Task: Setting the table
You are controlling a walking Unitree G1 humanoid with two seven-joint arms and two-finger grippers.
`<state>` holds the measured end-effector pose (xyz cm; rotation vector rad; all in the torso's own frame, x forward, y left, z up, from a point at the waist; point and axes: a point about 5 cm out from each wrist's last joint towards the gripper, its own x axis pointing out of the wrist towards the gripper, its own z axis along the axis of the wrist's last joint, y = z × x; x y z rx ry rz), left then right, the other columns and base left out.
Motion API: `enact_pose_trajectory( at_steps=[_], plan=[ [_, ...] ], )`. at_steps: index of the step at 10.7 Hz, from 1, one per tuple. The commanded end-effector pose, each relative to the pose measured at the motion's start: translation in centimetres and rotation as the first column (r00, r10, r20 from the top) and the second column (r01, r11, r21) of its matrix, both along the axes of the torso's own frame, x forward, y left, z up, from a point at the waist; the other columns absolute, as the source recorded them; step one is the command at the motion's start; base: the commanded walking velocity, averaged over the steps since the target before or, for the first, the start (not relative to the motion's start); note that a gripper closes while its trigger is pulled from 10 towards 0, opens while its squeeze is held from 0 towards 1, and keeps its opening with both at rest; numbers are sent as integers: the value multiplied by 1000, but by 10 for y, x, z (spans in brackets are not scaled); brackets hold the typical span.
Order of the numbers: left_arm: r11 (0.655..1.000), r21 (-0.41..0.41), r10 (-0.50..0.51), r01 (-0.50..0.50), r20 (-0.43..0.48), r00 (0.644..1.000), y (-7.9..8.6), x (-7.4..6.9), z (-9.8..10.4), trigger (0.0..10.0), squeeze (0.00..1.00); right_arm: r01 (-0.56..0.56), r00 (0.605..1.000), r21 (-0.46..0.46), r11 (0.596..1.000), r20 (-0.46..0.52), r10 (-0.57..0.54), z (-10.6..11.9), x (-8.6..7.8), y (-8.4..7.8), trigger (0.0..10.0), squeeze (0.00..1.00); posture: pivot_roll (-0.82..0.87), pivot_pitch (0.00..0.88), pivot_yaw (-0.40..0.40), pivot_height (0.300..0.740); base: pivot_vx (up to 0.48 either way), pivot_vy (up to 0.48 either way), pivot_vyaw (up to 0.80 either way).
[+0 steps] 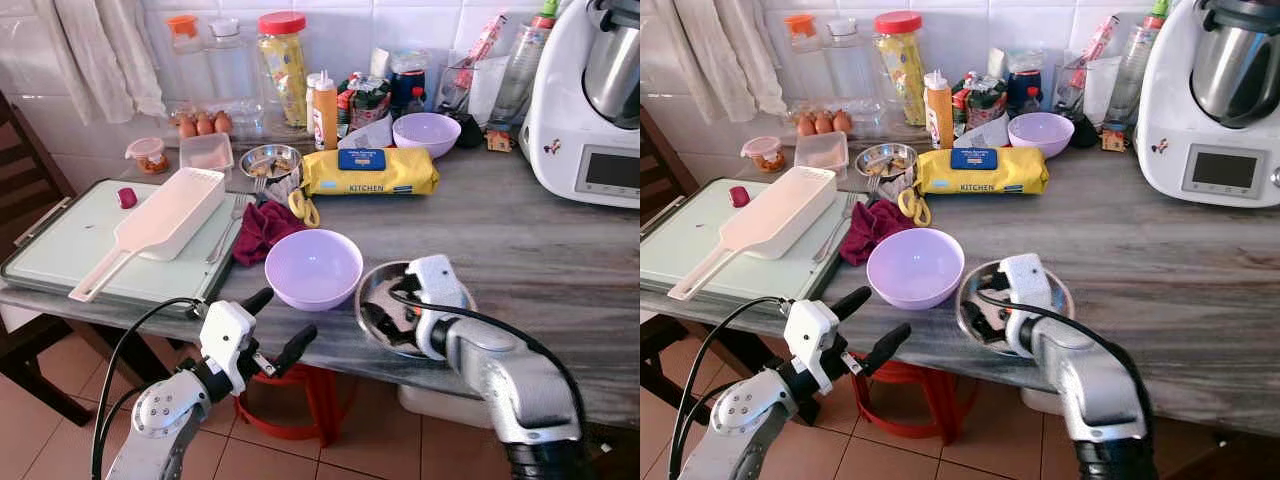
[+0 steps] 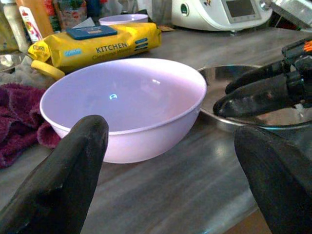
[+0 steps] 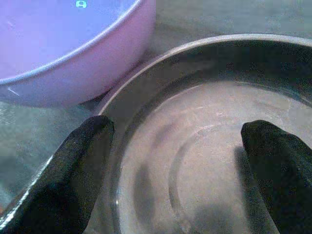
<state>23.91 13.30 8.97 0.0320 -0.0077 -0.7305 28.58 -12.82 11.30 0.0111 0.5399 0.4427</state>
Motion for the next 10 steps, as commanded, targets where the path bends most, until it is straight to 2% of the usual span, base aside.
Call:
enact_pose_trajectory(
  at_steps=[1,2,4,7,9,10],
  plan=[
    [1000,21,9,-9,17,1000,3,1,4,10000,0,-15,1000,-6,1000,16,16,2,3,4,10000,855,-53,0,65,740,0,0,0],
    [1000,21,11,-11,18,1000,3,1,4,10000,0,2,999,-11,1000,39,-2,5,5,2,10000,847,-50,0,65,740,0,0,0],
    [1000,14,19,-20,21,1000,4,1,6,10000,0,33,983,-51,998,180,-24,26,4,-9,10000,859,-55,0,67,740,0,0,0],
    [1000,-8,0,0,18,1000,3,2,6,10000,0,67,950,-36,997,309,-53,46,-1,-22,10000,859,-69,0,76,740,0,0,0],
    [1000,-16,0,1,22,1000,4,3,7,10000,0,42,933,-1,999,359,-39,53,-6,-18,10000,851,-72,0,77,740,0,0,0],
    [1000,-14,19,-19,27,999,7,4,8,10000,0,51,918,15,999,393,-53,56,-5,-16,10000,796,-71,0,75,740,0,0,0]
  ],
)
